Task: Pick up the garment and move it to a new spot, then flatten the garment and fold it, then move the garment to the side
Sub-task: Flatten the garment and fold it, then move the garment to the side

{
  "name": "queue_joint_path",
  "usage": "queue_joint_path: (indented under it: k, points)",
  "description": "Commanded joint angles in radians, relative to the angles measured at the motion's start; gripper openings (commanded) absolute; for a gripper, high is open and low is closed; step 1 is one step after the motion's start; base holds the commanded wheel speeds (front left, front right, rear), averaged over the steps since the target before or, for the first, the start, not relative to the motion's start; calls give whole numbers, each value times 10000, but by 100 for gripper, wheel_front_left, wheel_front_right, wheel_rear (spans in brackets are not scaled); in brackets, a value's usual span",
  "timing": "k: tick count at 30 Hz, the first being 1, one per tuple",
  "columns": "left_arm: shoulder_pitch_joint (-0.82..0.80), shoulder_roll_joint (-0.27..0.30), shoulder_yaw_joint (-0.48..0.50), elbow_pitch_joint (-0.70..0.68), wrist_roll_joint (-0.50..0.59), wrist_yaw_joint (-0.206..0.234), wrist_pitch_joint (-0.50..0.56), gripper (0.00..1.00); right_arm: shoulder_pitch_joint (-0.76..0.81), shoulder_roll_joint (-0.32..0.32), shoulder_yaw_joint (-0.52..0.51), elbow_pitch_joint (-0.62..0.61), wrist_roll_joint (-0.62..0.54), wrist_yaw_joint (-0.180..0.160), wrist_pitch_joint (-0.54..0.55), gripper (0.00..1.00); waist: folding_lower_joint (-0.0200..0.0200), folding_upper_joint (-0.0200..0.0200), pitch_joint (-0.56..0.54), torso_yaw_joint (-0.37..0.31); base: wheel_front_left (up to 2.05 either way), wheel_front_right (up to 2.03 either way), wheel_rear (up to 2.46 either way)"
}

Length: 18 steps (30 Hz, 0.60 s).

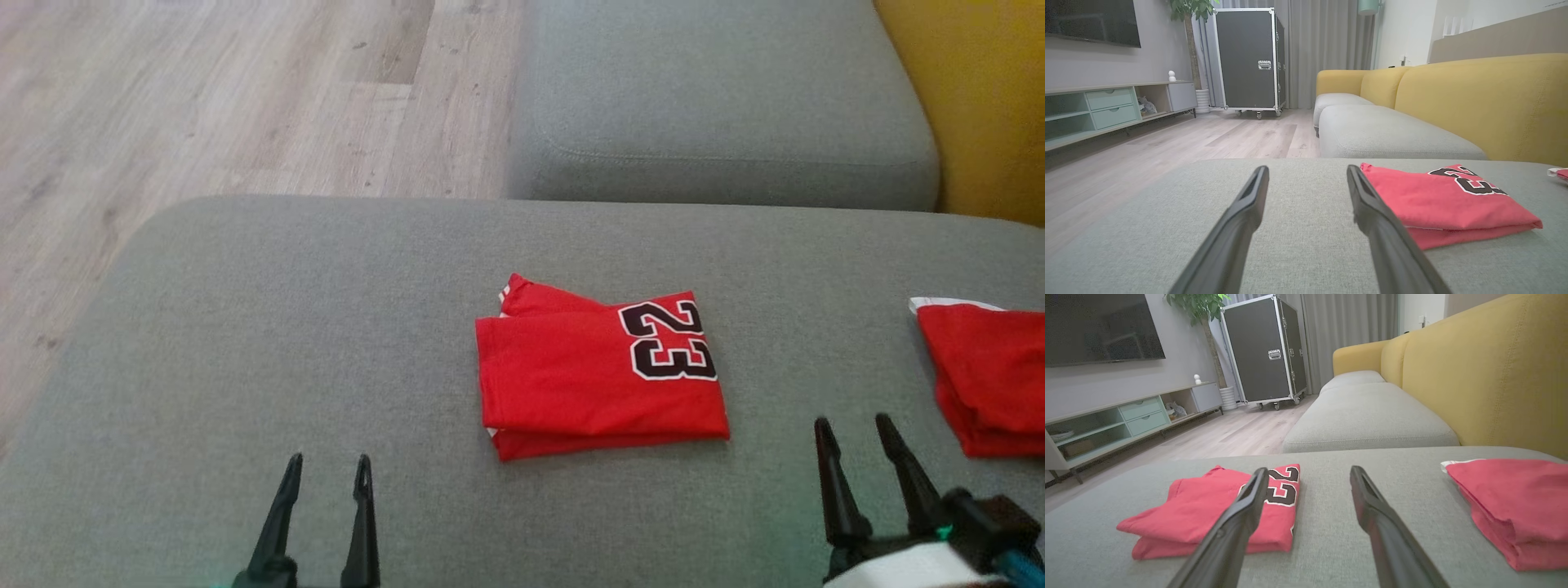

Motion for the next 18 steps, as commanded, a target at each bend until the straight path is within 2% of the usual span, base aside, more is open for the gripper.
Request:
queue_joint_path:
  k: [1, 8, 18]
  points:
    - [-331, -122, 410, -344, 36, -84, -93, 100, -391, -100, 70, -450, -172, -7, -109, 100, 1, -1, -54, -56, 0, 0, 0]
    - [-155, -153, 569, -214, 260, -508, -93, 100, -102, 119, -13, -404, -497, -7, -110, 100, 1, -1, -93, -166, 0, 0, 0]
    - [-84, -289, 762, -91, 367, -812, -93, 100, -103, 209, 5, -260, -525, -7, -110, 100, 1, -1, -111, -267, 0, 0, 0]
